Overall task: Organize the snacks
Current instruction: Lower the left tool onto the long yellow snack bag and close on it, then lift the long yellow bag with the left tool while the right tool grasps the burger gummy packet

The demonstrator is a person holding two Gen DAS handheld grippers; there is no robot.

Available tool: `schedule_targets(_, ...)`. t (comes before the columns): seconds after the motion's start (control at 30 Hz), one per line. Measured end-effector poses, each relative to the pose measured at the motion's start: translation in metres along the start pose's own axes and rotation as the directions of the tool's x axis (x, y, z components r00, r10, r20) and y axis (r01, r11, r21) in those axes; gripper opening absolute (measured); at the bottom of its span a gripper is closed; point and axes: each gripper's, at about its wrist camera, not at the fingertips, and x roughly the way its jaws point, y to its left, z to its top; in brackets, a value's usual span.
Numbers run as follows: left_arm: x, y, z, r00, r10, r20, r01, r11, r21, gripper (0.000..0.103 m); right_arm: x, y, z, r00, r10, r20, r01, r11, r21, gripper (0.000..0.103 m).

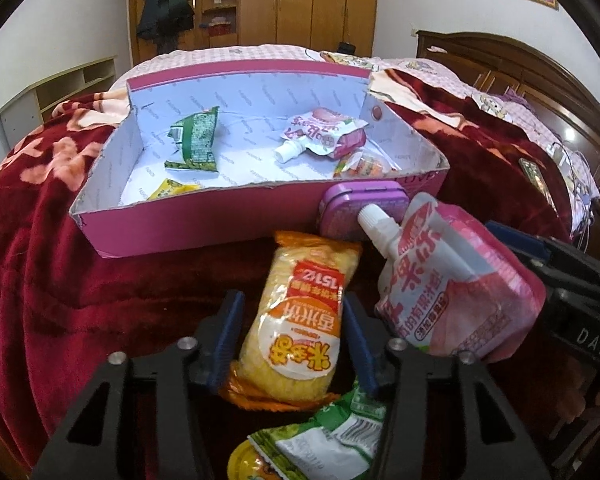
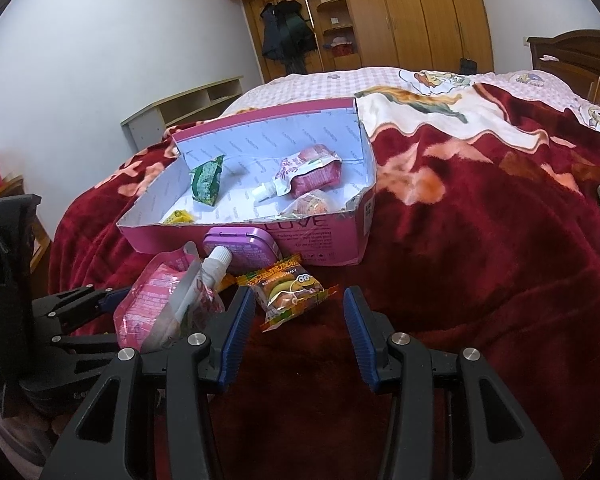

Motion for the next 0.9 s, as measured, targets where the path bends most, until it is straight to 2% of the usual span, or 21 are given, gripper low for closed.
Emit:
schedule_targets(0.2,-0.006,0.014,0.0,1.0,-0.016,0.011,0.017,0.997,-0.075,0.041,0.001,0.0,0.0,1.0,-0.003,-0.004,0.003,1.0,-0.001,0.048)
schedule_targets(0.43,-0.016,0.033,-0.003,0.998,0.057,0.038,-0.051,0.99,-0.135,0.041,0.004,0.0,-0.001,1.0,-0.006,-0.014,0.006,1.0,-0.001,0.048)
schedule_targets(0.9,-0.009,0.043,-0.012,0.997,0.045,0.069,-0.03,0.979,-0.204,0.041,0.02,-0.001,-0.005,0.998,-0.022,-0.061,0.022,1.0,-0.002,0.048)
